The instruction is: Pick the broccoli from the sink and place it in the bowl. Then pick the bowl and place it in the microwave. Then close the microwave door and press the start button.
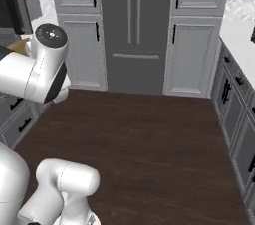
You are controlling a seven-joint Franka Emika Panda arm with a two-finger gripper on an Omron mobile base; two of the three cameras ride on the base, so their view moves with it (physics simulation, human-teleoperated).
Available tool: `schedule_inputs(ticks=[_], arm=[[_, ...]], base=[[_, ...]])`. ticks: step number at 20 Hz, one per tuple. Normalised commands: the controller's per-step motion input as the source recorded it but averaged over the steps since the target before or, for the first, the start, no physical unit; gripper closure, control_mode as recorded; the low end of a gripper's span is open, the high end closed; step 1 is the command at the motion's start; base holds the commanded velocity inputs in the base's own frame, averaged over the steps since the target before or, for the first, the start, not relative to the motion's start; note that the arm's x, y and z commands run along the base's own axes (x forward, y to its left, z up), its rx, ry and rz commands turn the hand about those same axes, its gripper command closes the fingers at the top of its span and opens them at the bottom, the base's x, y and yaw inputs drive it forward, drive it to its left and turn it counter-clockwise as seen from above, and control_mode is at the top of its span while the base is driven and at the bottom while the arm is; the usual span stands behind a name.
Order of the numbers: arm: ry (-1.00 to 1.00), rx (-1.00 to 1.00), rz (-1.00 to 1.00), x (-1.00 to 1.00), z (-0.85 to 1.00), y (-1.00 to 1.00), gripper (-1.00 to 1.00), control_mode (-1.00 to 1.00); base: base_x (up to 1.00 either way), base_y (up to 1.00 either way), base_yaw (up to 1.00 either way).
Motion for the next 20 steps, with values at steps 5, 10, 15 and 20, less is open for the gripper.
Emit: schedule_inputs(ticks=[5, 10, 15, 20], arm=[[0.00, 0.00, 0.00, 0.00, 0.00, 0.00, 1.00, 1.00], [0.00, 0.00, 0.00, 0.00, 0.00, 0.00, 1.00, 1.00], [0.00, 0.00, 0.00, 0.00, 0.00, 0.00, 1.00, 1.00], [0.00, 0.00, 0.00, 0.00, 0.00, 0.00, 1.00, 1.00]], base=[[0.99, -0.57, 0.54], [0.69, -0.84, 0.46], [0.54, -0.96, 0.42], [0.69, -0.90, 0.44]])
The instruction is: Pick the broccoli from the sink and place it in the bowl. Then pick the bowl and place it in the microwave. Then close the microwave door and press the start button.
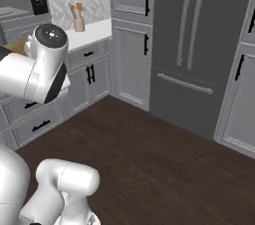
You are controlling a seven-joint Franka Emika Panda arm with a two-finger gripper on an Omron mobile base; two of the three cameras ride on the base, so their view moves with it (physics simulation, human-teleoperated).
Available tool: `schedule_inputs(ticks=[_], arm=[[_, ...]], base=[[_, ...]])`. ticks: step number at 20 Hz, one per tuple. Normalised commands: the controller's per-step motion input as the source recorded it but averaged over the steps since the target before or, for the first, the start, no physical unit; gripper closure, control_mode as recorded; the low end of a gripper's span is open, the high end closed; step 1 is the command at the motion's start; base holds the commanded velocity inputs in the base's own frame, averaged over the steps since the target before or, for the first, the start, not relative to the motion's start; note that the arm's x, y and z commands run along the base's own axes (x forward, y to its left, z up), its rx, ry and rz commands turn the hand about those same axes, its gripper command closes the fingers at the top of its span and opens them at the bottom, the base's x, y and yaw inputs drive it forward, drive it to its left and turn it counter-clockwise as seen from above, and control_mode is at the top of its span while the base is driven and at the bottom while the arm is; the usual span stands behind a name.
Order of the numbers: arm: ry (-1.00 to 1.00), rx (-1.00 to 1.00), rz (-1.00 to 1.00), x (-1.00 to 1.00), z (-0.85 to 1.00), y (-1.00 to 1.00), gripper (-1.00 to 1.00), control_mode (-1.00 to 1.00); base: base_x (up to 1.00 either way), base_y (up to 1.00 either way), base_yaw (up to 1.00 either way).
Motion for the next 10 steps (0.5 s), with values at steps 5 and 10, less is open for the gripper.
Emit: schedule_inputs(ticks=[5, 10], arm=[[0.00, 0.00, 0.00, 0.00, 0.00, 0.00, 1.00, 1.00], [0.00, 0.00, 0.00, 0.00, 0.00, 0.00, 1.00, 1.00]], base=[[0.99, -0.66, 0.47], [1.00, -0.55, 0.49]])
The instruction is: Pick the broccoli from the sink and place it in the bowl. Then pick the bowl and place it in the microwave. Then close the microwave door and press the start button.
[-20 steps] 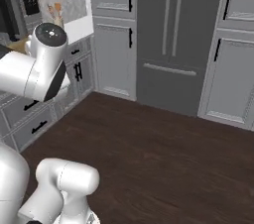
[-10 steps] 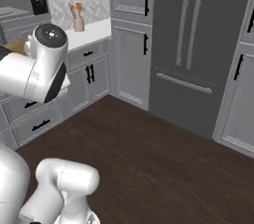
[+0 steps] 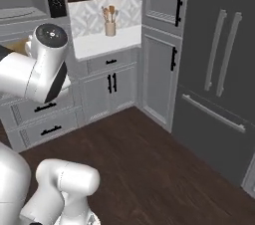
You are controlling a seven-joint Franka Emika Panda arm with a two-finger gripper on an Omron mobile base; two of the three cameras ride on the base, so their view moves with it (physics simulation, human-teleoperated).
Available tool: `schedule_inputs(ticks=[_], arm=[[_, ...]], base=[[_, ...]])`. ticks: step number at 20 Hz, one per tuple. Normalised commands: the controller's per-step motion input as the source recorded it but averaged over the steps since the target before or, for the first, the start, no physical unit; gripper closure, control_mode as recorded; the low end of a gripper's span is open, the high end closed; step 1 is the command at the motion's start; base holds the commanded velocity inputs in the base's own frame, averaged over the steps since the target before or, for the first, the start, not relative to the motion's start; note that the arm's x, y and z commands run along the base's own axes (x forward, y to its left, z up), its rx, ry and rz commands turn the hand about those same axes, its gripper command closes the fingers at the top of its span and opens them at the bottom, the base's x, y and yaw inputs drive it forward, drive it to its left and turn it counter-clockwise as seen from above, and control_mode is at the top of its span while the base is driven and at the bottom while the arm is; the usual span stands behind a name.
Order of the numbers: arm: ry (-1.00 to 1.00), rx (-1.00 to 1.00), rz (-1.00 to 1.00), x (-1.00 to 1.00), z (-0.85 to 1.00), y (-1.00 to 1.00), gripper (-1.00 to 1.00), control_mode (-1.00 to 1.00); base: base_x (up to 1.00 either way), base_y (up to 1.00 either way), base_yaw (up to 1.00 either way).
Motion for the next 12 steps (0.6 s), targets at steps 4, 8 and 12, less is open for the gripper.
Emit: schedule_inputs(ticks=[4, 8, 12], arm=[[0.00, 0.00, 0.00, 0.00, 0.00, 0.00, 1.00, 1.00], [0.00, 0.00, 0.00, 0.00, 0.00, 0.00, 1.00, 1.00], [0.00, 0.00, 0.00, 0.00, 0.00, 0.00, 1.00, 1.00]], base=[[1.00, -0.51, 0.50], [1.00, -0.32, 0.55], [1.00, -0.05, 0.58]])
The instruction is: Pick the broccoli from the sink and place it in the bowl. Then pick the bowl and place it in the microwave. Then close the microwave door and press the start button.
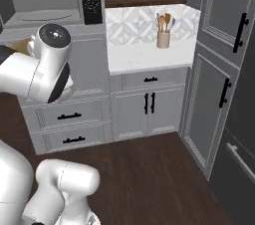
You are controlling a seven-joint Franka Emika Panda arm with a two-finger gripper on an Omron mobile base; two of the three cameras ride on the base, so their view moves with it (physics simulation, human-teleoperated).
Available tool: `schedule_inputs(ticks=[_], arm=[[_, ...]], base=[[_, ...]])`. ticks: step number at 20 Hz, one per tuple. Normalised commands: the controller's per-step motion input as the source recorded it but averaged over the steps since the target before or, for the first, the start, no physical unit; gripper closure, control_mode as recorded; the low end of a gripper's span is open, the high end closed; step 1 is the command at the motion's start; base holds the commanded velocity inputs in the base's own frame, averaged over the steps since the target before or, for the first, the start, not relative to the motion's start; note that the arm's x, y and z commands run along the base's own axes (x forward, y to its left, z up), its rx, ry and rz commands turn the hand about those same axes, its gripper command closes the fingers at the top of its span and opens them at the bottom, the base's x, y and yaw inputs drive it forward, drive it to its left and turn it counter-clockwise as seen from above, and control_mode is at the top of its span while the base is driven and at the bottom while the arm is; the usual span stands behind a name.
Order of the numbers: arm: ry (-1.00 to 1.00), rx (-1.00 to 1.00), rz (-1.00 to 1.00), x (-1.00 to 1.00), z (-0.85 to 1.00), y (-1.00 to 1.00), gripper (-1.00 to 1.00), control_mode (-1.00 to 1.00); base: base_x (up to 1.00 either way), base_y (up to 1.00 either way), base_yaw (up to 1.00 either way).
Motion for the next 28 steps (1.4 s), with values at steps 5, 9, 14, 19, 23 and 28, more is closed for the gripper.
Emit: schedule_inputs(ticks=[5, 9, 14, 19, 23, 28], arm=[[0.00, 0.00, 0.00, 0.00, 0.00, 0.00, 1.00, 1.00], [0.00, 0.00, 0.00, 0.00, 0.00, 0.00, 1.00, 1.00], [0.00, 0.00, 0.00, 0.00, 0.00, 0.00, 1.00, 1.00], [0.00, 0.00, 0.00, 0.00, 0.00, 0.00, 1.00, 1.00], [0.00, 0.00, 0.00, 0.00, 0.00, 0.00, 1.00, 1.00], [0.00, 0.00, 0.00, 0.00, 0.00, 0.00, 1.00, 1.00]], base=[[1.00, -0.01, 0.55], [1.00, -0.21, 0.38], [1.00, -0.13, 0.24], [0.88, -0.01, 0.13], [0.68, 0.00, 0.07], [0.07, 0.00, 0.08]])
